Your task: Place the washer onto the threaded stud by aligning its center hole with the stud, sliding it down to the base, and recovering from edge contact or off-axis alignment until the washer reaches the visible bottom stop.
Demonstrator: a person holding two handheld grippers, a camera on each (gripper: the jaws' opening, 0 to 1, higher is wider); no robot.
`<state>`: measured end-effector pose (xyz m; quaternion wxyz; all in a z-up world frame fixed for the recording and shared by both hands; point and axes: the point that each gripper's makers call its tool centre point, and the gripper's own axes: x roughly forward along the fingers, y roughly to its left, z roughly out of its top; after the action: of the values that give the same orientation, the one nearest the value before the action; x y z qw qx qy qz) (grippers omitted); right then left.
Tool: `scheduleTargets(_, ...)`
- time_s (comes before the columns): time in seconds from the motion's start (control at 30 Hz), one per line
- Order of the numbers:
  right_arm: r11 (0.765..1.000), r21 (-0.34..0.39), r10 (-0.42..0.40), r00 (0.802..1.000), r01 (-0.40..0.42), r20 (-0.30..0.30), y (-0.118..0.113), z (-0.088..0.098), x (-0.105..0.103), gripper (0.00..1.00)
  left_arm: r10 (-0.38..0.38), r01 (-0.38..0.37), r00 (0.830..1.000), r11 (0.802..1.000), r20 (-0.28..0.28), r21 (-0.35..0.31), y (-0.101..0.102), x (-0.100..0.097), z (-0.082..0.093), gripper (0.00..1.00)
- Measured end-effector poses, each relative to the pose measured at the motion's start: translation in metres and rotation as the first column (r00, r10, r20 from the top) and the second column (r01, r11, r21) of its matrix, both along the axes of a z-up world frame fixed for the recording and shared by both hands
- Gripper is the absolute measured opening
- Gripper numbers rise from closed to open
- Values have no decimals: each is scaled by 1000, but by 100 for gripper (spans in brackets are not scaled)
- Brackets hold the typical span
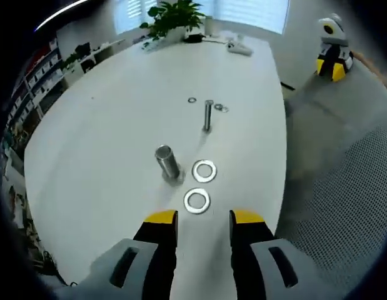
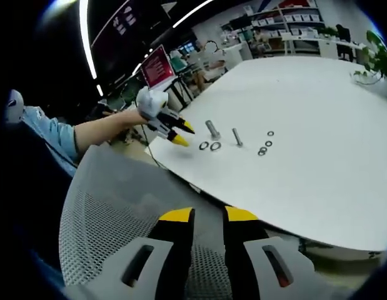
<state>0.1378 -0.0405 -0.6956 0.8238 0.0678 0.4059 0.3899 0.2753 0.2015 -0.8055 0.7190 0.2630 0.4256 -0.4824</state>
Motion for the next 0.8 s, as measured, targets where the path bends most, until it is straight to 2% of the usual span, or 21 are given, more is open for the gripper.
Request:
scheduleTargets(0.1,1000,2,11,1000,-11,0,1,0,-1,21,-14,13,1000,1000,4,24,-1,12,-10,26)
scheduleTargets(0.4,1000,-13,27,1000,-27,-14,1,-2,-2,21,-72,77,996,991,-53,107,-8,5,-31,28)
scheduleTargets(0.47,999,-14,30,999,-30,-15,1,-3,-3,21,-72,78,996,990,-49,117,-10,4,-34,29)
scheduleTargets(0.53,999,-11,32,999,-32,-15,2,-3,-3,21,-111,113,994,985,-26,131,-12,4,-33,29)
scheduleTargets(0.63,999,-13,37,999,-37,-17,1,-3,-3,21,-128,129,992,979,-17,160,-13,4,-33,29)
scheduleTargets(0.8,999,-9,33,999,-33,-13,1,-3,-3,21,-132,135,991,976,-27,172,-12,5,-34,28)
